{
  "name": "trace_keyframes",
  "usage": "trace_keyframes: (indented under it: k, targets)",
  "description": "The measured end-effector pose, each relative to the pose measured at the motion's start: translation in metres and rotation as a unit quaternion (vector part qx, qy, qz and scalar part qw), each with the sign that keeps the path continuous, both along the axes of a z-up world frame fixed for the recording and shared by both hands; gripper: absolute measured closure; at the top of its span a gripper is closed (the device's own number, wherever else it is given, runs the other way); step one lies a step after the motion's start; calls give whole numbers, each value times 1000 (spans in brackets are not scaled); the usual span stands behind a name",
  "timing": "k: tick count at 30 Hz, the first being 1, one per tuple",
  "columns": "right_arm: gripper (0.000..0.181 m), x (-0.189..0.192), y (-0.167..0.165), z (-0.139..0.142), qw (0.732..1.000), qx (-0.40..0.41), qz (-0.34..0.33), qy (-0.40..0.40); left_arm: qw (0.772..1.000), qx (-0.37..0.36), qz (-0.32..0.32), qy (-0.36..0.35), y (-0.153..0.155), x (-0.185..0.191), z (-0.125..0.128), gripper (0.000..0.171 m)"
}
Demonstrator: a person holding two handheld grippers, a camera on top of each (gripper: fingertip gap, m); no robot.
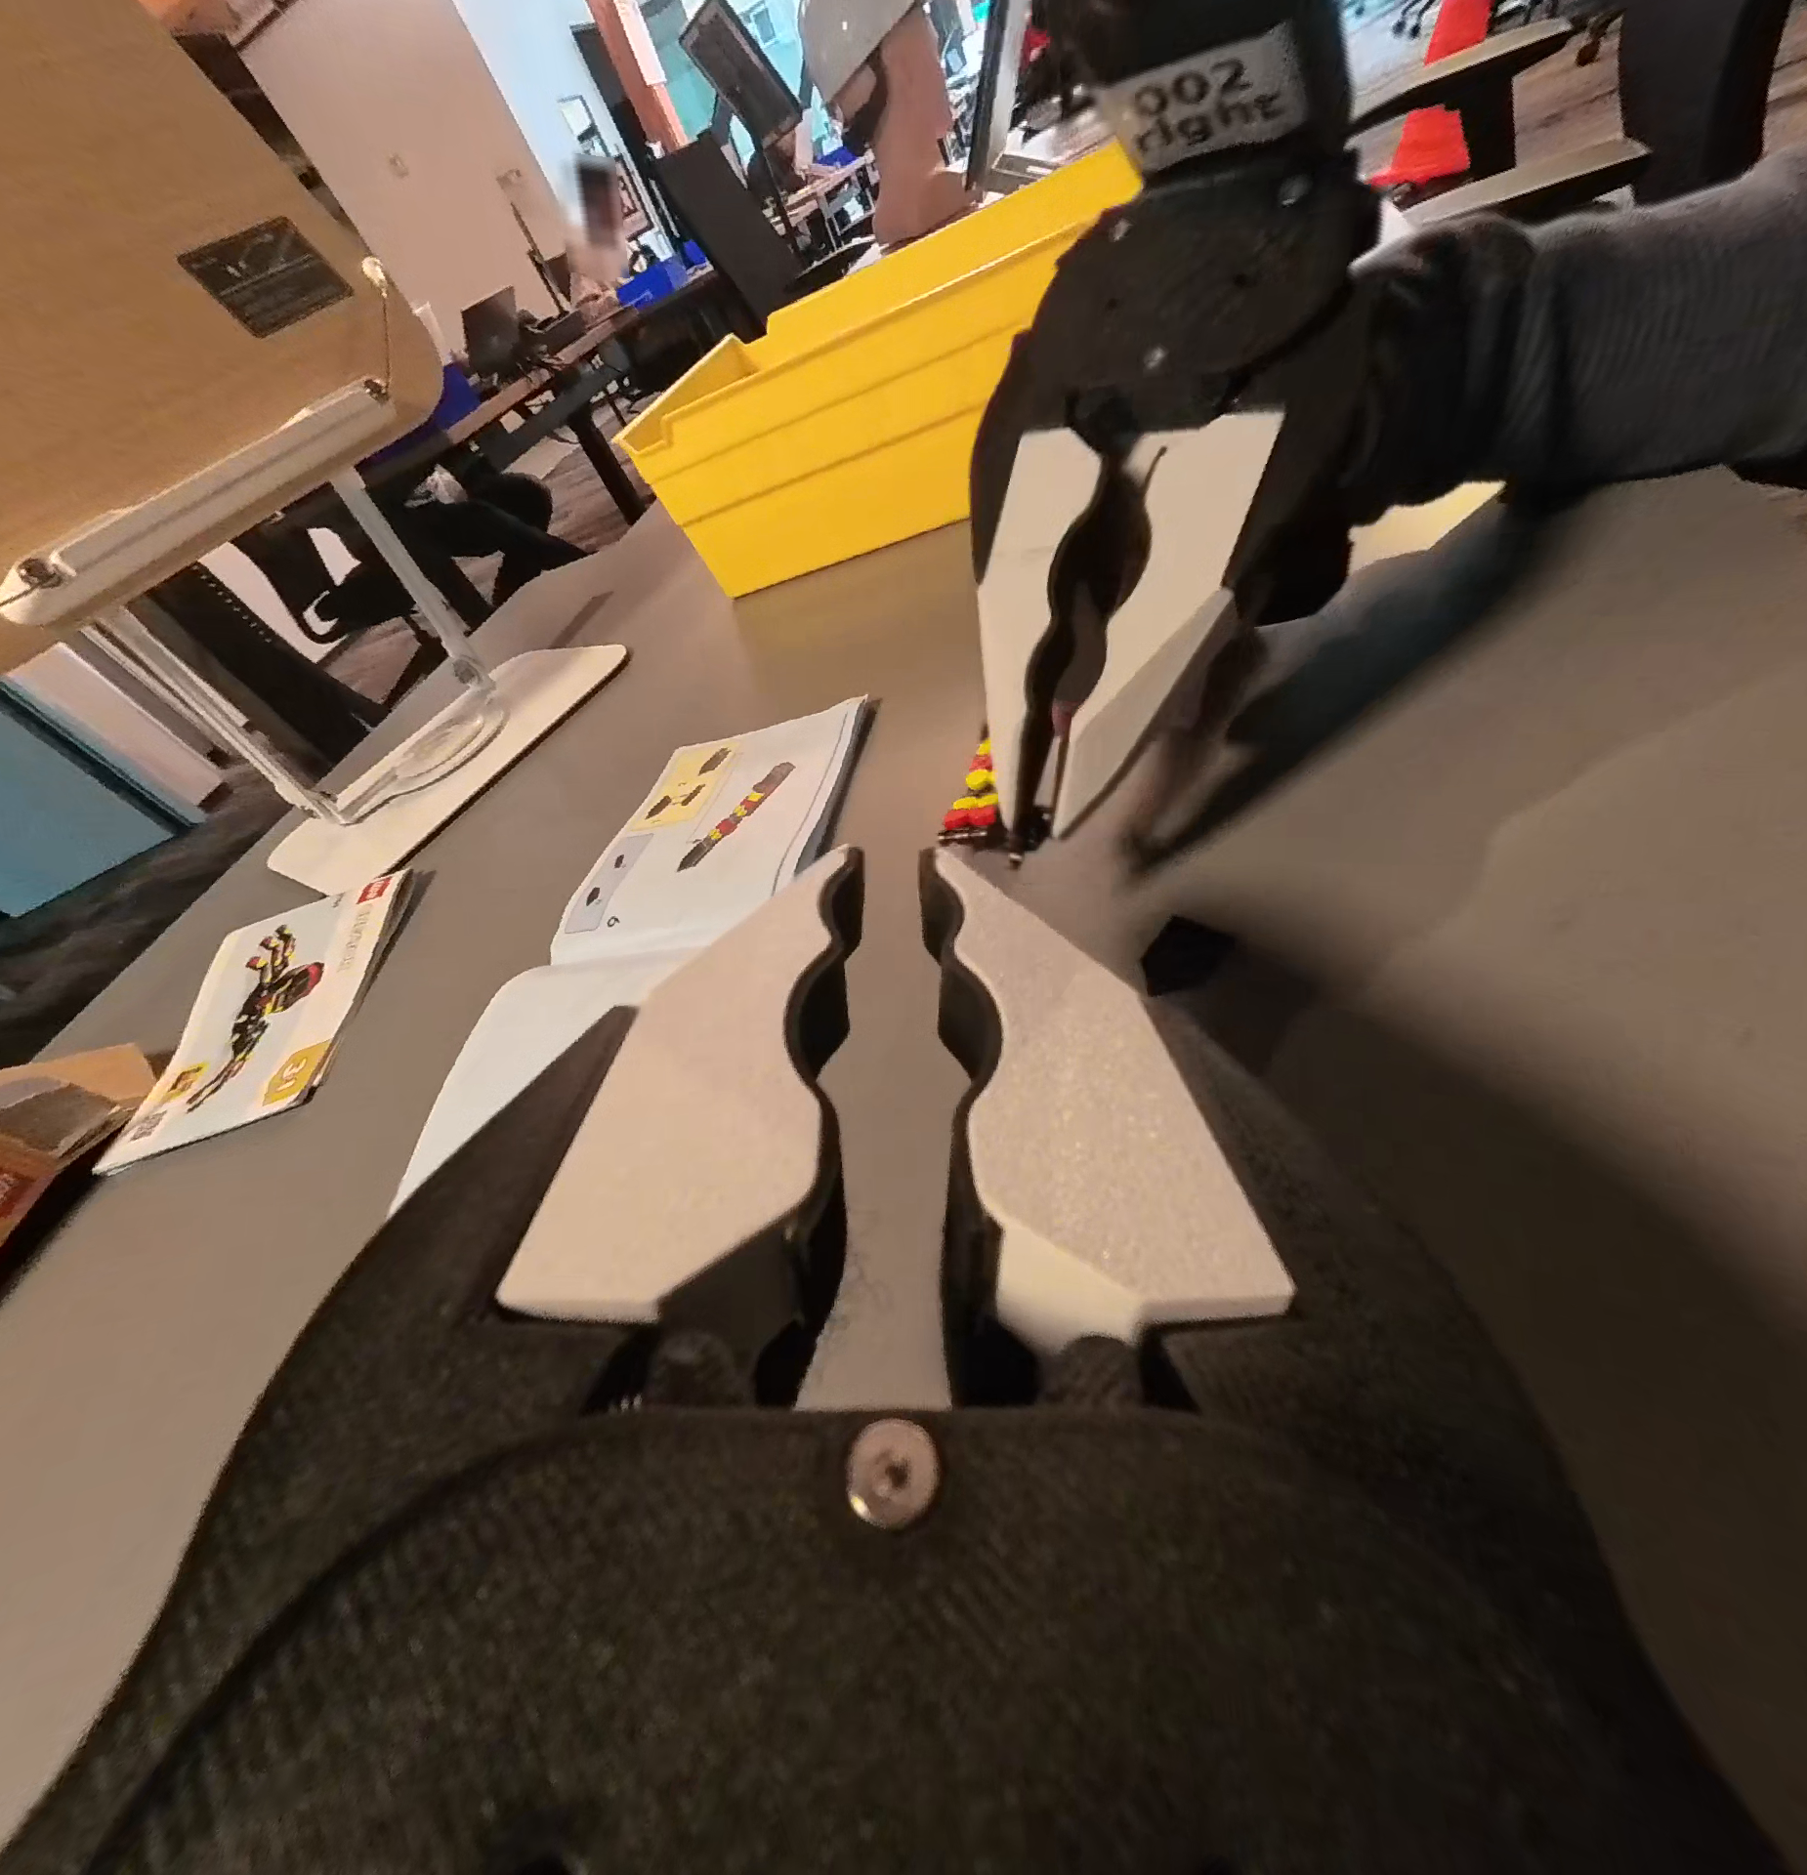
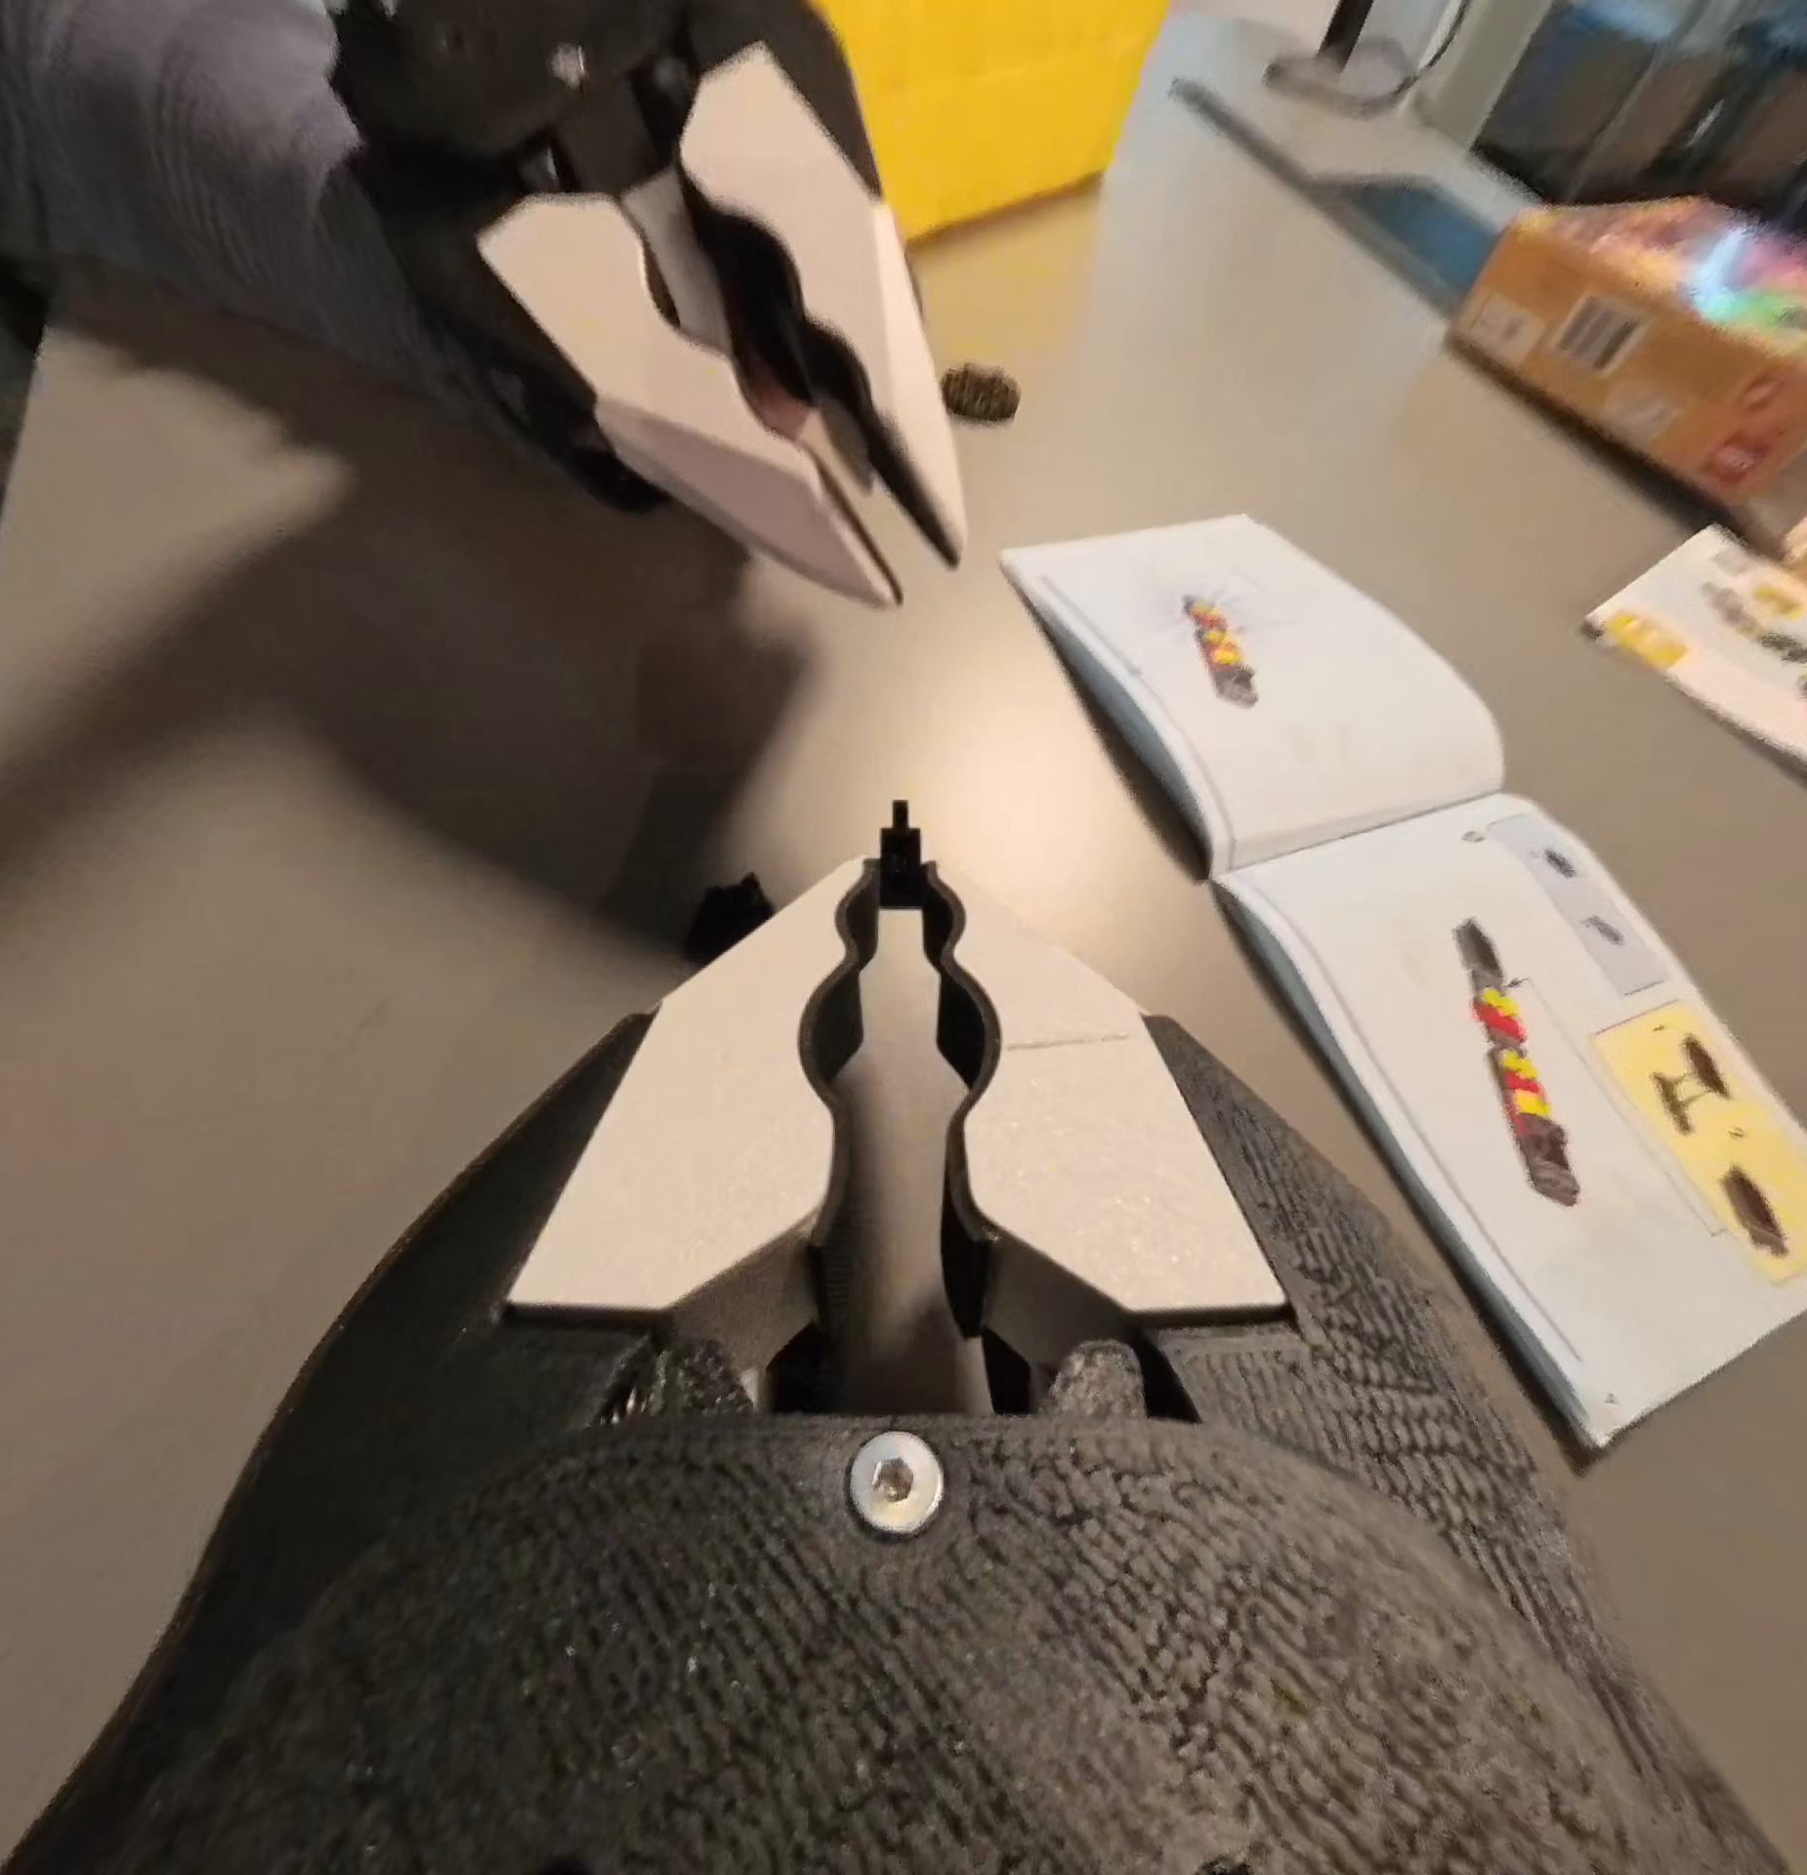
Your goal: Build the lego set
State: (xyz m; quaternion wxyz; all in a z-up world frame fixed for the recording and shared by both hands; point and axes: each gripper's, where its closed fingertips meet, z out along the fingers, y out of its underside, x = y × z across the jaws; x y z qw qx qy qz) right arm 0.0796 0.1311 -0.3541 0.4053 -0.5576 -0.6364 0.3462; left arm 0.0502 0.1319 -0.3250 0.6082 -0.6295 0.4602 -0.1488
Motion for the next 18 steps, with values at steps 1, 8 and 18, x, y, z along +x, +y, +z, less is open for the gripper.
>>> trace_keyframes:
  k: [1,8,18]
  targets:
    - [175,-3,0,8,1000,13,-1,28,1000,-3,7,-3,1,-1,0,162]
    - [175,-12,-4,34,985,117,-3,124,996,-45,-24,-67,-13,11,11,157]
    - [175,20,-5,-21,994,18,11,-107,997,-40,-21,-63,-13,11,10,157]
